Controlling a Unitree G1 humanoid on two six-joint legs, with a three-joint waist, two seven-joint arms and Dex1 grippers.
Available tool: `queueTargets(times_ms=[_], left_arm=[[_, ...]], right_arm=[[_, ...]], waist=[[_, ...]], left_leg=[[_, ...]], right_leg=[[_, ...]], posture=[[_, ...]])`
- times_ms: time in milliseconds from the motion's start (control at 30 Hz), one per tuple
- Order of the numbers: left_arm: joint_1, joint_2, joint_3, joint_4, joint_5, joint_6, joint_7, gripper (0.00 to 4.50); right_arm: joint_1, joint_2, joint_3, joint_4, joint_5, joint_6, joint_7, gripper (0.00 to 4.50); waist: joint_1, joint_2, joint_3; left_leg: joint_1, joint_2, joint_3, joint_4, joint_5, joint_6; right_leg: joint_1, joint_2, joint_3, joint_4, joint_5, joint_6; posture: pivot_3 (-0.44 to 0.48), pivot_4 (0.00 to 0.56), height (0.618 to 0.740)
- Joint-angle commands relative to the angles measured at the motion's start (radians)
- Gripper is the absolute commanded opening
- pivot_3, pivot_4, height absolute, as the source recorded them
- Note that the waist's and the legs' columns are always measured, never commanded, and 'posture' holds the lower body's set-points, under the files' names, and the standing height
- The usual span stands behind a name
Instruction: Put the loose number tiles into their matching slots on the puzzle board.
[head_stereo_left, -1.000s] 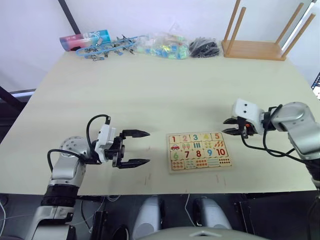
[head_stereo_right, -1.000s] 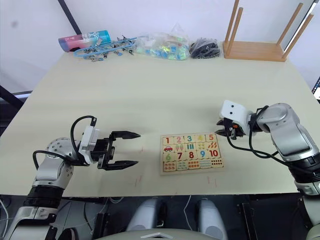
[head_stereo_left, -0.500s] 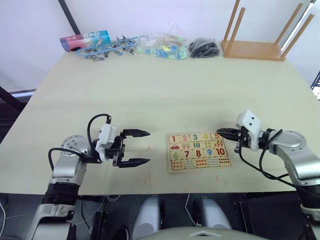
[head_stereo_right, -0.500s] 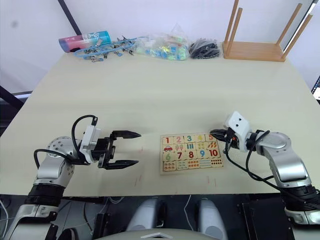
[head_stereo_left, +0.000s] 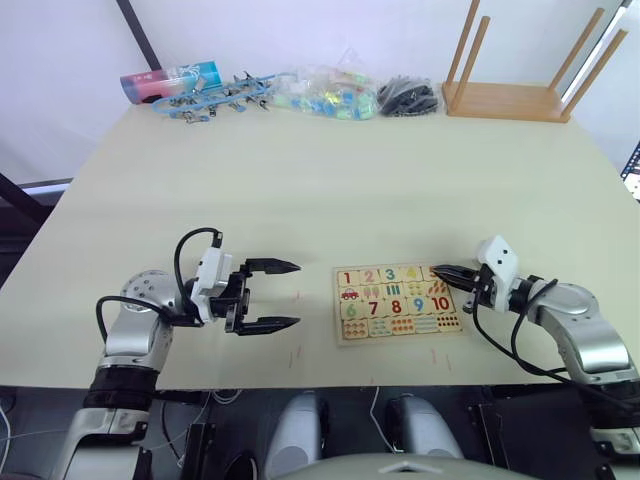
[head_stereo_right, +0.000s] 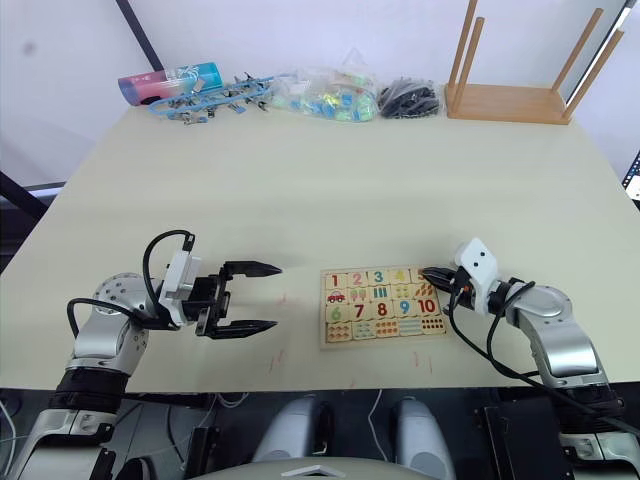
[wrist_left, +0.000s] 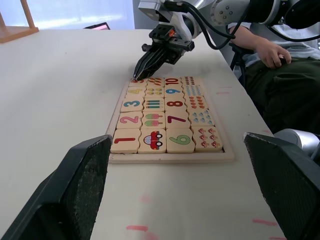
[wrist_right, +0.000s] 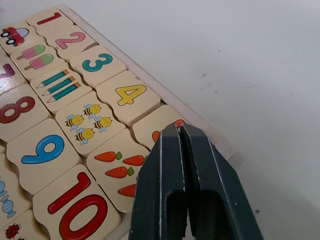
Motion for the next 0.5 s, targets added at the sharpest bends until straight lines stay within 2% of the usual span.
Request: queueTargets(times_ms=[33,267,500], left_arm=[[0.003,0.015,0.02,-0.03,-0.01,-0.004,0.002,4.5],[0.024,0.015,0.029,-0.043,-0.006,0.013,0.052,4.5],[0.116,-0.013,0.039,-0.13,0.009,0.077,0.237,4.5]], right_arm=[[0.017,-0.01,0.02,0.009,-0.012,0.017,-0.008,0.07],[-0.001,0.007,-0.042,-0.011,0.026,-0.035,-0.047,0.07],[0.096,-0.004,-0.161,-0.052,0.097,-0.112,-0.048,0.07]], waist=[[0.0,-0.001,0.0],[0.0,-0.001,0.0],[0.002,-0.001,0.0]], left_leg=[[0.0,0.0,0.0,0.0,0.0,0.0],[0.0,0.0,0.0,0.0,0.0,0.0],[-0.001,0.001,0.0,0.0,0.0,0.0]], right_leg=[[0.0,0.0,0.0,0.0,0.0,0.0],[0.0,0.0,0.0,0.0,0.0,0.0],[0.0,-0.001,0.0,0.0,0.0,0.0]], posture=[[0.0,0.15,0.737],[0.0,0.15,0.737],[0.0,0.15,0.737]])
